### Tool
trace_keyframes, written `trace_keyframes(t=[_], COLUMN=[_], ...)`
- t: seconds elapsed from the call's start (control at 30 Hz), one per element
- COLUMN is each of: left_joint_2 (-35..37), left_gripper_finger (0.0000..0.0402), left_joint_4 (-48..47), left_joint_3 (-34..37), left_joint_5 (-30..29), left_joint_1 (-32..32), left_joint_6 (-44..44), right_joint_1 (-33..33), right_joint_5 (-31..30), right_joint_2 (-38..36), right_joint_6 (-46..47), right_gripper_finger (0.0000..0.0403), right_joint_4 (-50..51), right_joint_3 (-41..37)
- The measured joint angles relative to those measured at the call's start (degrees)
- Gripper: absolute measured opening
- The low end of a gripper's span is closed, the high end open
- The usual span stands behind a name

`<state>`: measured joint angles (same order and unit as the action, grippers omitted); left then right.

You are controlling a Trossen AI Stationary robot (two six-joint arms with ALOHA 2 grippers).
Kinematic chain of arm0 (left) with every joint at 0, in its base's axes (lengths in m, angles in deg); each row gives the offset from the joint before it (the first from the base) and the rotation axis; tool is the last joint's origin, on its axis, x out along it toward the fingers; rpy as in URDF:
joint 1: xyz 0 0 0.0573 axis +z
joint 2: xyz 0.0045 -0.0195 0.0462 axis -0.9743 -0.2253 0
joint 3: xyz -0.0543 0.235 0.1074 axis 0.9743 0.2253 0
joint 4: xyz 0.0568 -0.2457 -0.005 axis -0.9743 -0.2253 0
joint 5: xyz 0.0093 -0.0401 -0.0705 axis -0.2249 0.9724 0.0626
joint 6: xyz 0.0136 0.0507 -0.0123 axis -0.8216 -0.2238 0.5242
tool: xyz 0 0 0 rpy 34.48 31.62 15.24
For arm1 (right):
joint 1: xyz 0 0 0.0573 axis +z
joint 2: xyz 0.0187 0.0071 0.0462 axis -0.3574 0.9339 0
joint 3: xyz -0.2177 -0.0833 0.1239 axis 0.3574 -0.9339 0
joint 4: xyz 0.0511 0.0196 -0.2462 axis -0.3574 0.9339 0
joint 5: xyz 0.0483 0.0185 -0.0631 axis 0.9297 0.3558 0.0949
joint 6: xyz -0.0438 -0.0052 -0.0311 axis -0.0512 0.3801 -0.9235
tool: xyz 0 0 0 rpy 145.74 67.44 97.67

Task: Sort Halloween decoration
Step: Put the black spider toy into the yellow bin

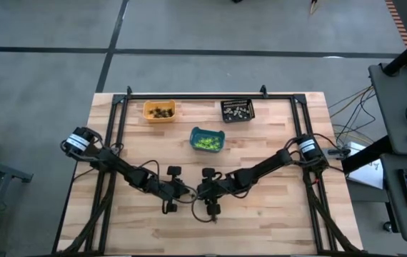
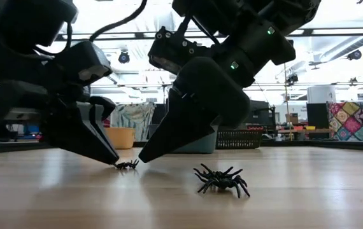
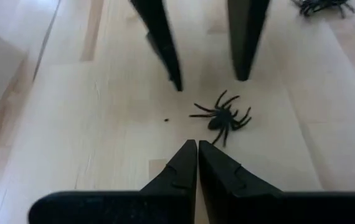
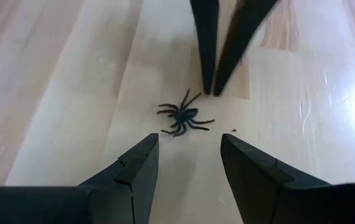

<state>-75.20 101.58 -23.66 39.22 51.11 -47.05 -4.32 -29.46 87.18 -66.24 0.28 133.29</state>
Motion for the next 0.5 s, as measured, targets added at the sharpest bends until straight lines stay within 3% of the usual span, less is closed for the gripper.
trace_keyframes(t=[0.5], left_joint_2=[-0.6], left_gripper_finger=[0.0000], left_joint_4=[4.6], left_joint_3=[-0.2], left_joint_5=[2.1], left_joint_1=[-0.1], left_joint_6=[-0.2], right_joint_1=[0.1], right_joint_5=[0.3], right_joint_2=[-0.1], right_joint_6=[-0.2], right_gripper_finger=[0.0169], right_joint_4=[-2.1], right_joint_3=[0.0])
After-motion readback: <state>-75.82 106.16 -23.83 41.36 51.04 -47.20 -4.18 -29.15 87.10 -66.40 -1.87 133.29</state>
